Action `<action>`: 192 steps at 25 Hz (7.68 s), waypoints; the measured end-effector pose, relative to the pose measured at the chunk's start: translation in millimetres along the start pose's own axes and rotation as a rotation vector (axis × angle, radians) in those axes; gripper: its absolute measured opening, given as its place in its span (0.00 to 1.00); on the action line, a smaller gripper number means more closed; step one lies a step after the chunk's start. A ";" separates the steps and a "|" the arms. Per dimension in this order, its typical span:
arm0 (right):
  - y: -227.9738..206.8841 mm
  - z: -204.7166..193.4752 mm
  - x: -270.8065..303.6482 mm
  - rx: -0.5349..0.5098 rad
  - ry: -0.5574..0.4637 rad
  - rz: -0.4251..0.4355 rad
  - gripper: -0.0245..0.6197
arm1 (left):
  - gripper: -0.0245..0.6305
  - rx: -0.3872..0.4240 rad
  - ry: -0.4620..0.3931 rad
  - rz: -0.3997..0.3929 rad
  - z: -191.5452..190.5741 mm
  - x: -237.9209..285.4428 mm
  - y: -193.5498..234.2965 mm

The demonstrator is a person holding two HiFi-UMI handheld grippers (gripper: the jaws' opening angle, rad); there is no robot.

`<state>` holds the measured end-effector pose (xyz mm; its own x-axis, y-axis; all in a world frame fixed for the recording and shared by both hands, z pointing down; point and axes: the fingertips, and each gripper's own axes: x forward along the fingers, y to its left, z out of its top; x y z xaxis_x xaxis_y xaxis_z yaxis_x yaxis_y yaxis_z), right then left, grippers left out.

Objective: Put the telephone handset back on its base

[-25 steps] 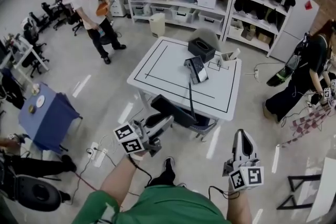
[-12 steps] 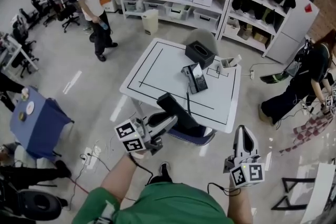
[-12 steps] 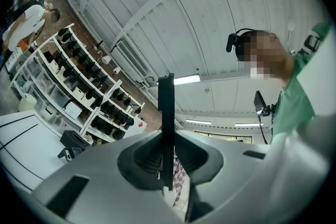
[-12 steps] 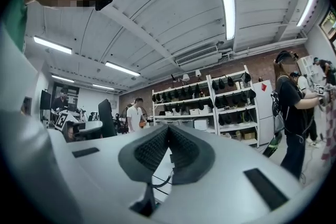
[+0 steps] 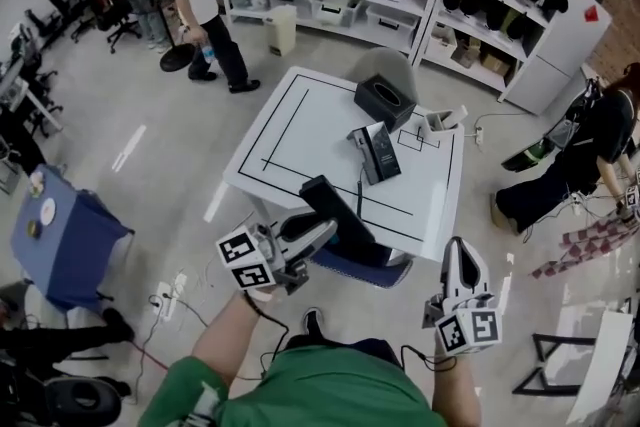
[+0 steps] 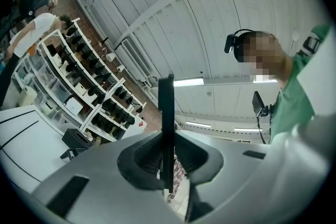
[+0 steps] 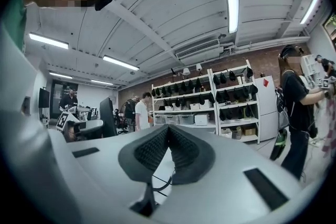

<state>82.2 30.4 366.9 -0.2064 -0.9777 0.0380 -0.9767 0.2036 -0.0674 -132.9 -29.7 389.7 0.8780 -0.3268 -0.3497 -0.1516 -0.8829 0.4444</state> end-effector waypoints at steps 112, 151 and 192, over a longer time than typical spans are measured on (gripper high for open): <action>-164.3 -108.3 175.7 0.227 0.254 -0.114 0.07 | 0.16 -0.627 0.361 0.354 -242.8 118.4 403.1; -159.3 -41.8 210.6 0.142 0.093 0.059 0.07 | 0.18 -0.054 0.254 0.538 -60.9 119.6 267.0; -101.9 64.8 192.1 0.043 -0.135 0.300 0.07 | 0.18 0.484 -0.004 0.540 91.4 147.8 64.7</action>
<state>145.8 -181.4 316.4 -0.4725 -0.8728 -0.1223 -0.8695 0.4843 -0.0975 -54.3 -165.9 291.4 0.6227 -0.7595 -0.1881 -0.7481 -0.6483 0.1416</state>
